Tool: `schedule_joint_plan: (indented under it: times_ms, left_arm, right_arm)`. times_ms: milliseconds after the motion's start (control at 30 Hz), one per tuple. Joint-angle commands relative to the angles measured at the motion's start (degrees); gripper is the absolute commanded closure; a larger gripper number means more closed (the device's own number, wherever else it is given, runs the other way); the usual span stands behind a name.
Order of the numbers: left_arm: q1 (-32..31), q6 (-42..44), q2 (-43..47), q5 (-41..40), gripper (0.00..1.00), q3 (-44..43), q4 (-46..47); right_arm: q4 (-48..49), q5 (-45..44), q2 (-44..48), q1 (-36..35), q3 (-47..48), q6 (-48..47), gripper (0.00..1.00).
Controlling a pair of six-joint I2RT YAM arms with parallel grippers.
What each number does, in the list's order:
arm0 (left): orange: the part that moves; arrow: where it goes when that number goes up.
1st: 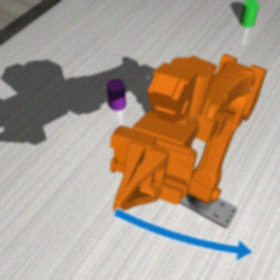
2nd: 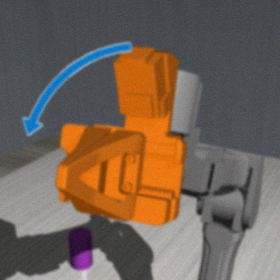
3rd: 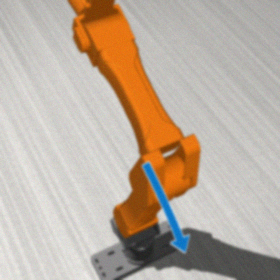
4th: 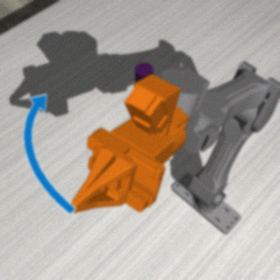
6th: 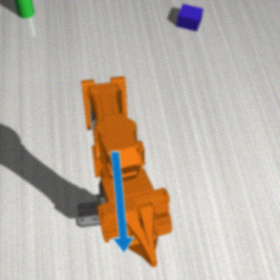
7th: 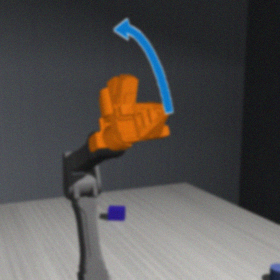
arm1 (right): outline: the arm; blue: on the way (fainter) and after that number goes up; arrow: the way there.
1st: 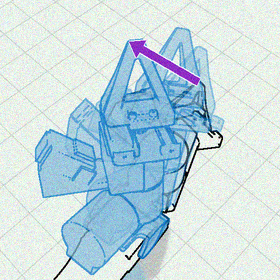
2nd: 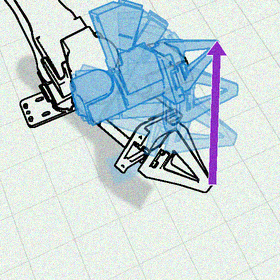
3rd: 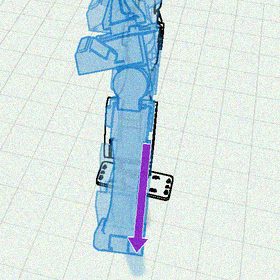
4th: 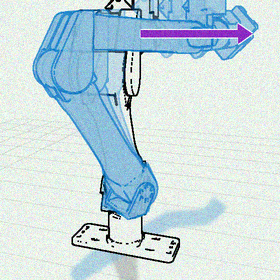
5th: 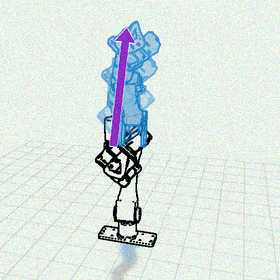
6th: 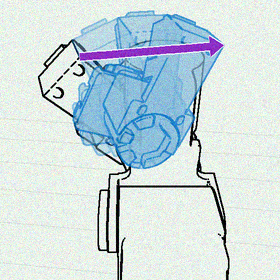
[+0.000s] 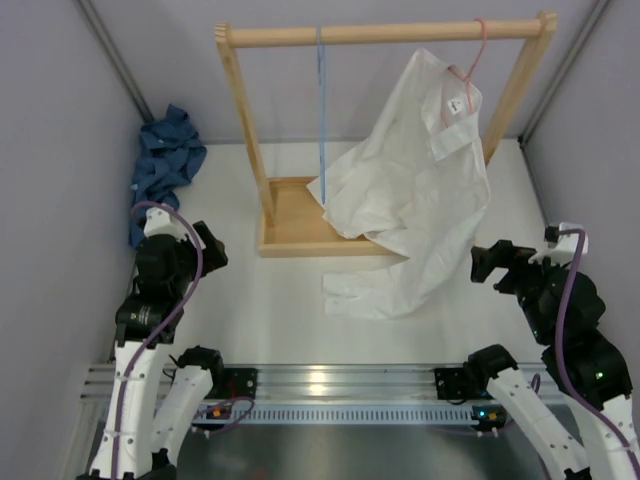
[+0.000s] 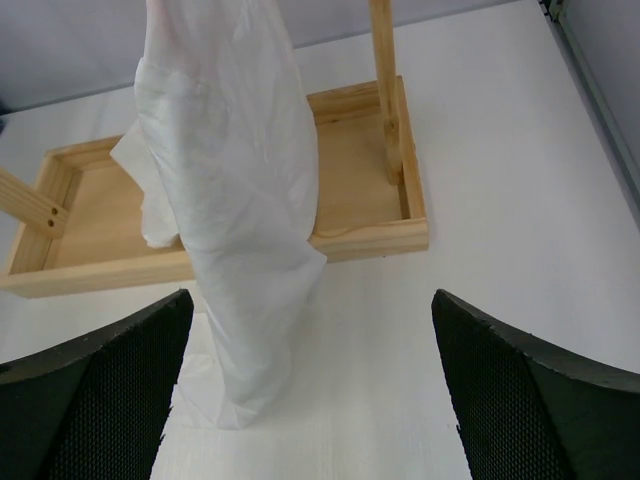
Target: Place the shirt on the hanger
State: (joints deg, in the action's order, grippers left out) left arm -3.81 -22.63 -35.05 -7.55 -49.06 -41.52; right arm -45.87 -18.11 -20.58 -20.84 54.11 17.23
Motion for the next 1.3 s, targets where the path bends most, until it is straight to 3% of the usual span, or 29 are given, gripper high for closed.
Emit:
schedule_joint_plan:
  times_ms: [0,267,400,567,733,933,967,1067,1167,1267]
  left_arm:
    - [-0.1,-0.5,-1.2,-2.5,0.02,0.2,2.9]
    - [-0.1,-1.4,-3.5,-8.9,0.02,0.3,2.2]
    - [0.0,-2.8,-9.8,-15.5,0.02,-1.6,0.4]
    - [0.1,-5.2,-19.0,-15.4,0.02,-6.0,0.7]
    - [6.2,-10.7,-36.1,-16.4,0.02,-17.3,4.8]
    - [16.2,-10.5,-56.1,-14.6,0.02,-29.5,12.8]
    - [16.9,-10.0,-63.1,-14.7,0.02,-34.3,12.7]
    - [18.6,-3.8,-76.3,-13.4,0.02,-45.5,12.8]
    - [18.7,2.5,-83.7,-16.4,0.02,-53.8,13.0]
    - [18.8,8.8,-89.3,-18.3,0.02,-56.1,16.0]
  right_arm:
    - [1.0,1.2,-0.4,-0.6,0.5,1.0,0.01]
    - [2.2,4.6,1.9,-0.6,-0.3,-0.4,0.0]
    - [3.8,16.2,3.5,-0.5,-1.1,-1.1,0.01]
    - [7.3,27.4,5.9,-0.6,-2.8,0.0,0.01]
    - [9.4,30.1,5.4,-0.6,-4.0,2.7,0.01]
    - [13.7,34.5,7.8,-0.6,-7.7,6.7,0.01]
    - [14.2,36.3,8.3,-0.6,-8.0,6.9,0.01]
    - [14.5,38.2,9.9,-0.6,-7.3,6.6,0.01]
    - [14.2,39.6,11.7,-0.5,-6.1,6.0,0.01]
    - [14.1,41.0,13.6,-0.5,-5.9,5.6,0.0]
